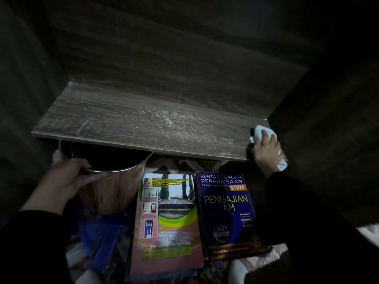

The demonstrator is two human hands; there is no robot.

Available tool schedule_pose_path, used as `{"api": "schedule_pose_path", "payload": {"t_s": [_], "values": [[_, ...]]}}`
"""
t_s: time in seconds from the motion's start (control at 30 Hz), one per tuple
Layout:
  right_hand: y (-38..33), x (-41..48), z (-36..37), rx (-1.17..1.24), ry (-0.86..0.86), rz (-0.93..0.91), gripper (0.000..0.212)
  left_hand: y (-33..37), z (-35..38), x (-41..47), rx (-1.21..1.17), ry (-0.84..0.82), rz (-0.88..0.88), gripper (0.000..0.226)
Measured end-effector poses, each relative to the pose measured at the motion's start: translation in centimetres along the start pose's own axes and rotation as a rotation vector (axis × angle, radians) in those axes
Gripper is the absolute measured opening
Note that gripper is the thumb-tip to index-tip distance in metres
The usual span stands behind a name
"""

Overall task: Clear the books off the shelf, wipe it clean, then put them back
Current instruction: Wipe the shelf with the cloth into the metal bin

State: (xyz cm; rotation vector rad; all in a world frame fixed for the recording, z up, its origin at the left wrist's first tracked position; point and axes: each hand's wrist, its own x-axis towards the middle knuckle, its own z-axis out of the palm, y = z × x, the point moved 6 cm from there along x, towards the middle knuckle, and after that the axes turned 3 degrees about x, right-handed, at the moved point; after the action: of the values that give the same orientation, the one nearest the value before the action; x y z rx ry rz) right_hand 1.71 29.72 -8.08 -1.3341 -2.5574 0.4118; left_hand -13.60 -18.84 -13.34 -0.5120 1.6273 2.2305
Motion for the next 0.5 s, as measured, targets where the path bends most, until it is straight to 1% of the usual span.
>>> {"api": "schedule_pose_path", "payload": {"t_s": [0.07,0.17,0.37,0.5], "values": [[-2.1,-0.9,0.7,0.027,0.0,0.009,0.052,0.0,-0.1,0.0,0.0,0.002,0.001,0.063],[-6.1,-2.8,2.1,0.011,-0.023,-0.043,0.053,0.0,0.0,-0.1,-0.006,0.011,-0.004,0.061],[-16.7,-8.4,6.0,0.033,-0.047,-0.227,0.057,0.3,0.4,-1.1,-0.012,0.018,-0.011,0.057],[-22.7,-11.8,8.5,0.03,-0.128,-0.378,0.058,0.4,0.5,-1.5,-0.012,0.031,-0.008,0.054]]}}
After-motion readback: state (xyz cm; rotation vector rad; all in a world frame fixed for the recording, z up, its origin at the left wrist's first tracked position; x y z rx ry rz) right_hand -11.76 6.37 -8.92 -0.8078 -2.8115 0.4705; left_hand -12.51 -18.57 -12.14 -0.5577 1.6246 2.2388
